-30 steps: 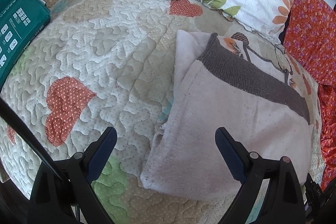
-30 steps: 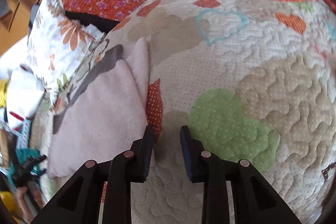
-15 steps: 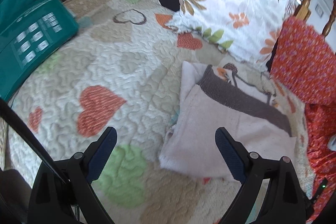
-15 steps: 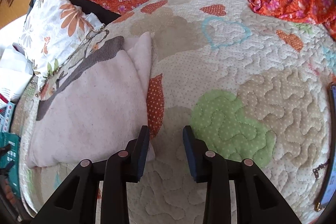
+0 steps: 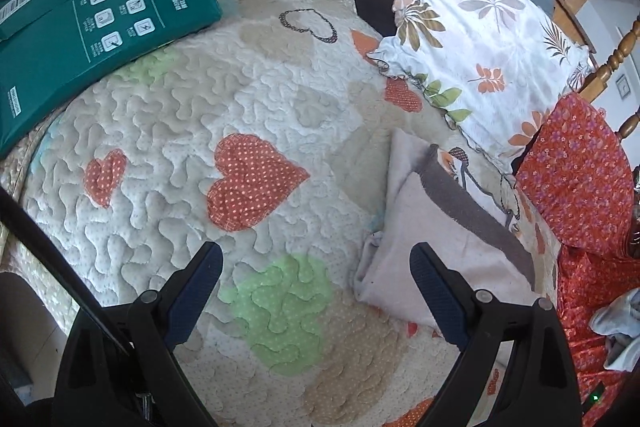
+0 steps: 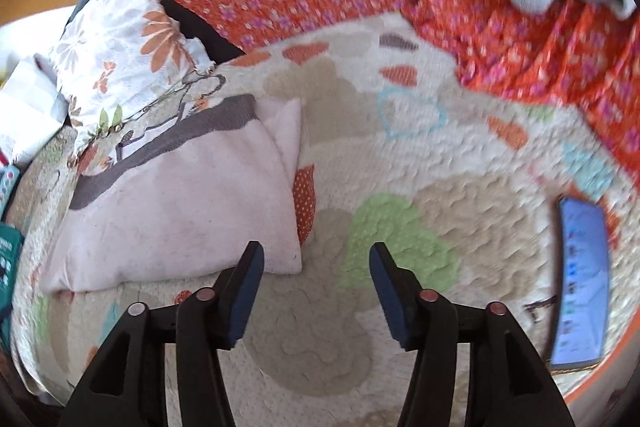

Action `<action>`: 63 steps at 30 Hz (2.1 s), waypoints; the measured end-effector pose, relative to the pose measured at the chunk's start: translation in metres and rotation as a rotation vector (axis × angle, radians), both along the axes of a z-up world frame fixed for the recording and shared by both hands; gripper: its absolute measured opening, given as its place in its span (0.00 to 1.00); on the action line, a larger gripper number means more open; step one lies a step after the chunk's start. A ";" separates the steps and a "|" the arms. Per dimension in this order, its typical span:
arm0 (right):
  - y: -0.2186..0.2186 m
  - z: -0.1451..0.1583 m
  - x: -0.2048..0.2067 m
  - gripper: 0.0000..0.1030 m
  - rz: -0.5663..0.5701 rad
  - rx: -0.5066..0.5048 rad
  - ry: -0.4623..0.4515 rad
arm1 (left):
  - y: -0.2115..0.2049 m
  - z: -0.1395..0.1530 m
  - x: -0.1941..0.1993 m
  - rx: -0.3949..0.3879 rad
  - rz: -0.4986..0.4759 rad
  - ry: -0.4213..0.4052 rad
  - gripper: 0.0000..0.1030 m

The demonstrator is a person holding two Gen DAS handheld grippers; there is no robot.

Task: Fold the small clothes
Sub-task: 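Press and smooth the folded cardigan with both grippers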

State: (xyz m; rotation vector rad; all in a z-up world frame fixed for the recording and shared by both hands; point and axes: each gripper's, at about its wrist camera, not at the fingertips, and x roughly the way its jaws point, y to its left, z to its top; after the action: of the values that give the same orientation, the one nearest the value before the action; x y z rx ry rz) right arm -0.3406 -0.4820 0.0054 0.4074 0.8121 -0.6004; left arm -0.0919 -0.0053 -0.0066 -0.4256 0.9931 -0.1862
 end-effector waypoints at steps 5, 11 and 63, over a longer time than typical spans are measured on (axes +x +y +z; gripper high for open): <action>0.006 0.005 0.002 0.61 0.052 -0.029 0.035 | -0.010 0.000 0.004 0.016 -0.016 0.000 0.91; -0.011 0.020 0.017 0.63 0.081 0.137 -0.061 | -0.040 -0.010 0.027 0.108 -0.054 0.006 0.91; 0.233 -0.026 0.151 0.63 0.774 -0.165 0.021 | -0.079 -0.040 0.192 -0.086 -0.235 0.202 0.67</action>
State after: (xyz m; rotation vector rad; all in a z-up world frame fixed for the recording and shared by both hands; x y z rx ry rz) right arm -0.1892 -0.2489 -0.0203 -0.0793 0.8567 0.0531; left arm 0.1004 -0.0842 -0.0466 -0.4110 1.2371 -0.4047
